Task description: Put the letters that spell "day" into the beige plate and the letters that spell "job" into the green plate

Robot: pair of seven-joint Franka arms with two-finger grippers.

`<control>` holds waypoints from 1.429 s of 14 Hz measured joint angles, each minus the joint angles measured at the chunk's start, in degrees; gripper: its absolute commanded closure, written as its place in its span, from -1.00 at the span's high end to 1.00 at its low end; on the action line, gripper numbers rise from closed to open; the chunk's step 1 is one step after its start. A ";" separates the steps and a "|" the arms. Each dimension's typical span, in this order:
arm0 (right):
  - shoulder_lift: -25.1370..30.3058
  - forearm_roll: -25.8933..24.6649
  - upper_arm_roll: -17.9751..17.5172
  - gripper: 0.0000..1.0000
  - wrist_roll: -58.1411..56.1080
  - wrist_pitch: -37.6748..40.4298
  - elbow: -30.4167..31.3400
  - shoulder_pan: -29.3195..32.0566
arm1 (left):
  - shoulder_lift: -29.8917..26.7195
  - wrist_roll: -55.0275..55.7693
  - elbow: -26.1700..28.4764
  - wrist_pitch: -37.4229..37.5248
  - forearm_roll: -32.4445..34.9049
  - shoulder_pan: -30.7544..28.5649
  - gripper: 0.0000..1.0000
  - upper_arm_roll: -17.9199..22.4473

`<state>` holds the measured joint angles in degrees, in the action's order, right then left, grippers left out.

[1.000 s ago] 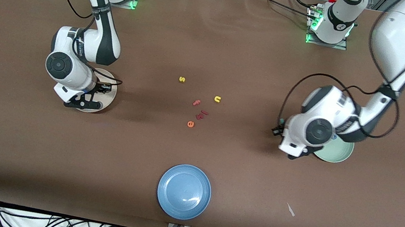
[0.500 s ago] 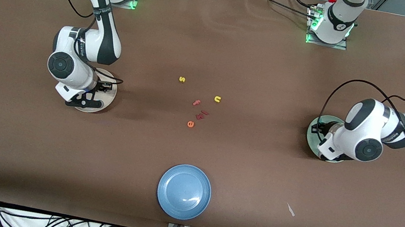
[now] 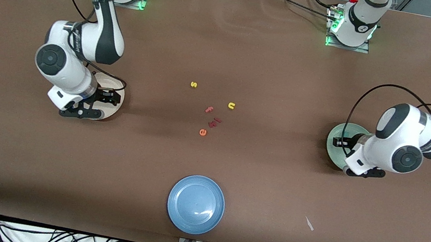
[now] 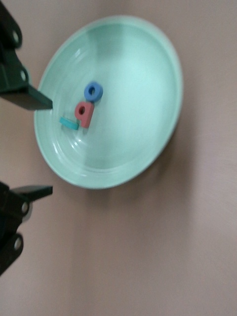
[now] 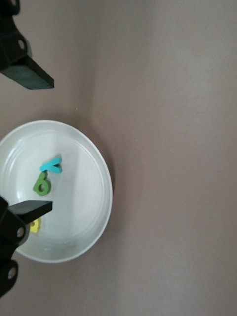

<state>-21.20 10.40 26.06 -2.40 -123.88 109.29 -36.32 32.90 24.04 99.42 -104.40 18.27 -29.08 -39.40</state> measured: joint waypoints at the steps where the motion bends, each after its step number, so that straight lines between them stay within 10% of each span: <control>1: 0.94 -0.04 0.85 0.99 -0.03 4.64 -2.89 -0.01 | -1.33 -0.29 -2.86 3.06 0.00 -0.03 0.99 -1.25; 7: 3.02 -0.84 8.09 0.99 -0.95 33.44 -24.28 0.04 | -4.54 -4.72 -19.11 16.14 0.00 0.03 1.00 -4.46; 12: 2.96 -1.81 8.47 1.00 -1.23 36.69 -29.15 -0.25 | -4.54 -10.08 -25.06 17.52 0.00 3.43 0.98 -3.18; 16: 3.01 -3.66 6.05 1.00 -1.23 31.81 -29.36 2.33 | -4.67 -14.49 -27.53 17.98 -3.71 14.65 0.97 9.09; 20: 6.91 -4.33 -7.57 1.00 -1.30 31.52 -30.13 16.55 | -7.76 -20.38 -29.22 17.98 -14.07 25.77 0.93 26.78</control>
<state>-14.29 6.07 18.50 -3.70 -92.36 79.16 -19.77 25.14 3.66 70.20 -86.42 4.20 -3.31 -12.63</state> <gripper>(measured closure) 0.000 0.031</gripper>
